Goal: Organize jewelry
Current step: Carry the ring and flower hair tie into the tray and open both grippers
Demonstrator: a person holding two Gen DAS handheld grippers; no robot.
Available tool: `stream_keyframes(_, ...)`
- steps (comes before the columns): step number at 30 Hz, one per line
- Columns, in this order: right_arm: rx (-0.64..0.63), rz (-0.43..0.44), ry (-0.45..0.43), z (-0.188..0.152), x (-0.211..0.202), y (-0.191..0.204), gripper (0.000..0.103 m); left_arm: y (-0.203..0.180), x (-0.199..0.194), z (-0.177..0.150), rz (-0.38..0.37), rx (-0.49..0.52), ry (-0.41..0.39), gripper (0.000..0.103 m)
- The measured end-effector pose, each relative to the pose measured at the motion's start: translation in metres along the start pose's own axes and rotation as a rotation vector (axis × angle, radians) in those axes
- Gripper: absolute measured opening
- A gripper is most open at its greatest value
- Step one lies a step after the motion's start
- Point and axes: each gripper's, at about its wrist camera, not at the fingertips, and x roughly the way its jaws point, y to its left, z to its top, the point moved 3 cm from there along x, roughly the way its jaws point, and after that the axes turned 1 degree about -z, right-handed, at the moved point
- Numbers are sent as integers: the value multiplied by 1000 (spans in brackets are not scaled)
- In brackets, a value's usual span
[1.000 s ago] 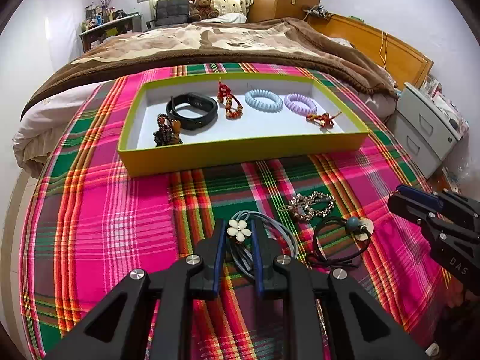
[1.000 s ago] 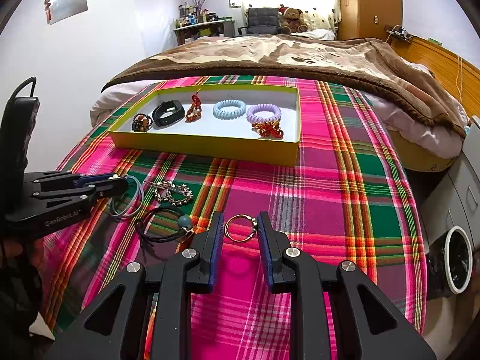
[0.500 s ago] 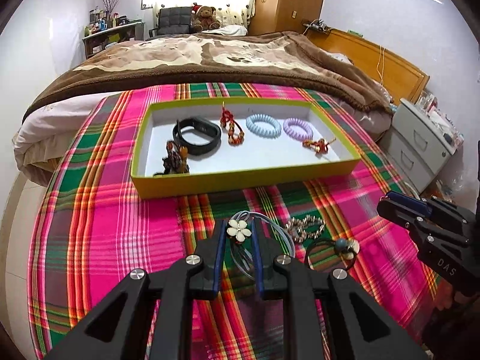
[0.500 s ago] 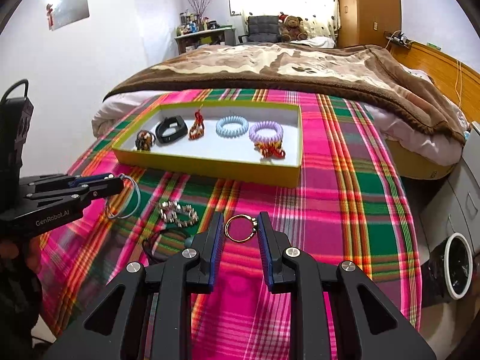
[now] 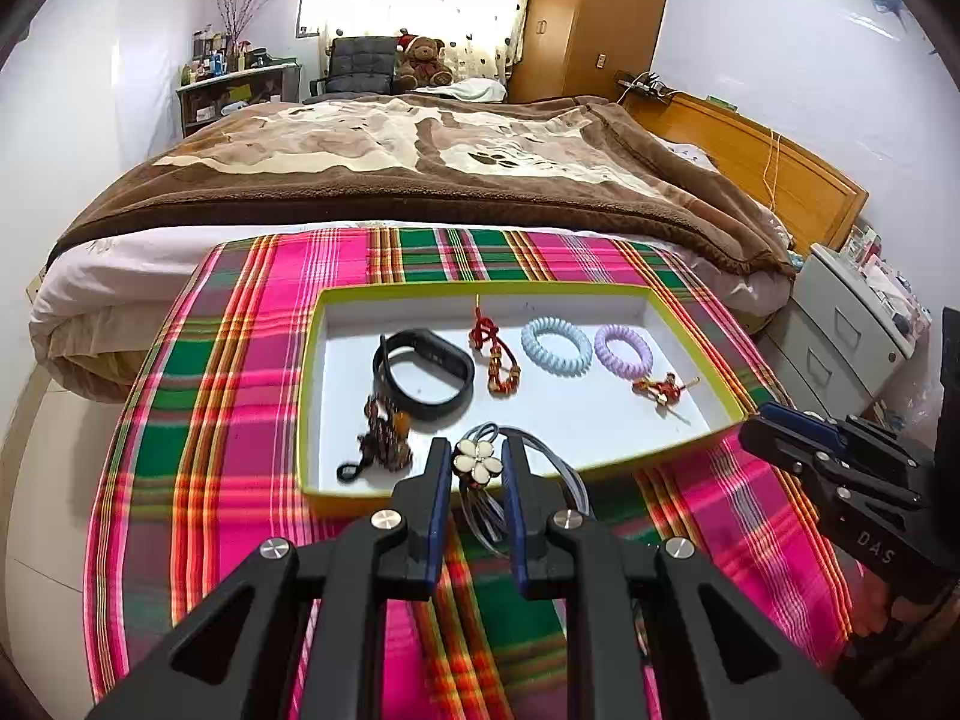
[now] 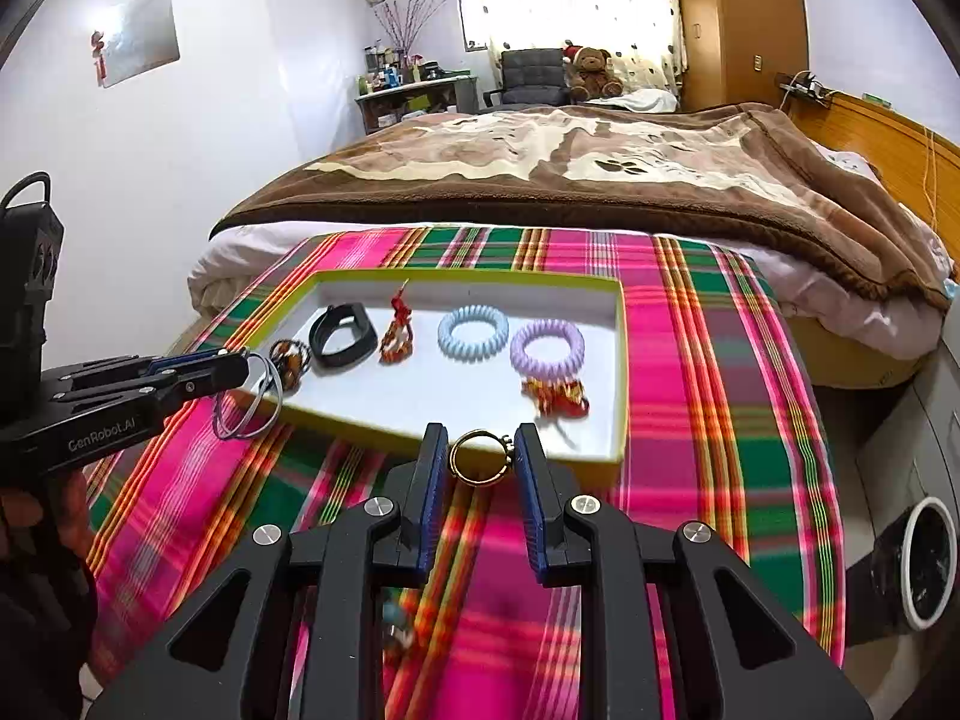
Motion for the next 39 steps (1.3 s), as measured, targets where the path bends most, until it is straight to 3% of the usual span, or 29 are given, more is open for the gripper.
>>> stream_keyframes(10, -20, 15, 48, 24, 44, -2, 23, -1, 34, 15, -17, -3, 33, 18)
stream_keyframes(19, -49, 26, 105, 25, 76, 4, 23, 4, 58, 11, -5, -20, 78, 18)
stream_keyframes(39, -81, 12, 173, 20, 102, 10, 23, 5, 77, 5, 8, -33, 131, 18)
